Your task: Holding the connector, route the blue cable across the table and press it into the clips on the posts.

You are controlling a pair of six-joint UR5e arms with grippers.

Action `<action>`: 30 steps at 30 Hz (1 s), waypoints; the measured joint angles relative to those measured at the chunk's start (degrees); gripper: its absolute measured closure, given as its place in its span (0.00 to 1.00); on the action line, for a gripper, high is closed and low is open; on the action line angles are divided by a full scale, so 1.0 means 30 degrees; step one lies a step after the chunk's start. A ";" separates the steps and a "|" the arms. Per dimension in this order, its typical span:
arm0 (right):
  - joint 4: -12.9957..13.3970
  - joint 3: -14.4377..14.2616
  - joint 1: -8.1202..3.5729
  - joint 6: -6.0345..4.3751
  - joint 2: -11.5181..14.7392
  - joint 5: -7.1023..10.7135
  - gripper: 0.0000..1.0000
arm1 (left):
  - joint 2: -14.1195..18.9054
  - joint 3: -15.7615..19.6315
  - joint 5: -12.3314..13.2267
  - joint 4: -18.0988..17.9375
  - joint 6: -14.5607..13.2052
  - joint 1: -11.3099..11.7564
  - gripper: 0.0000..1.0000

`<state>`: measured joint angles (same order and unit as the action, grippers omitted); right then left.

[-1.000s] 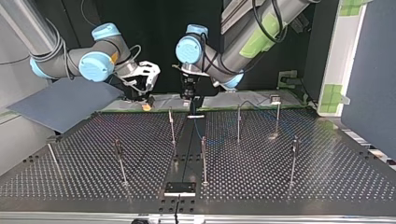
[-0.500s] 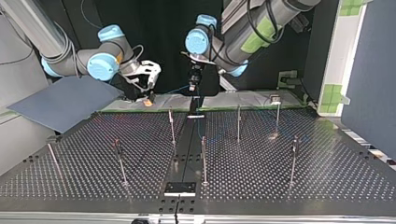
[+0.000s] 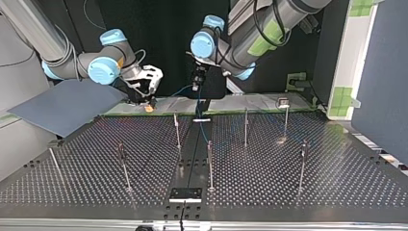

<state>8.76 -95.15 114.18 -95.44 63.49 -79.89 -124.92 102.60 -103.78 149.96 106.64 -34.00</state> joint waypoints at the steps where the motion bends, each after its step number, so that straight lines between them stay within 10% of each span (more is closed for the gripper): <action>1: 0.0009 0.0000 -0.0024 -0.0003 0.0000 0.0007 1.00 | -0.0001 -0.0124 0.0125 0.0043 0.0070 -0.0025 1.00; 30: 0.1031 0.0001 -0.0766 -0.0117 -0.0042 0.0638 1.00 | -0.0972 -0.4482 0.0279 0.1460 0.0566 0.1062 1.00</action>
<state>11.86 -95.15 111.89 -95.79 63.36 -77.97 -127.84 89.15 -102.95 154.34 108.34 -30.81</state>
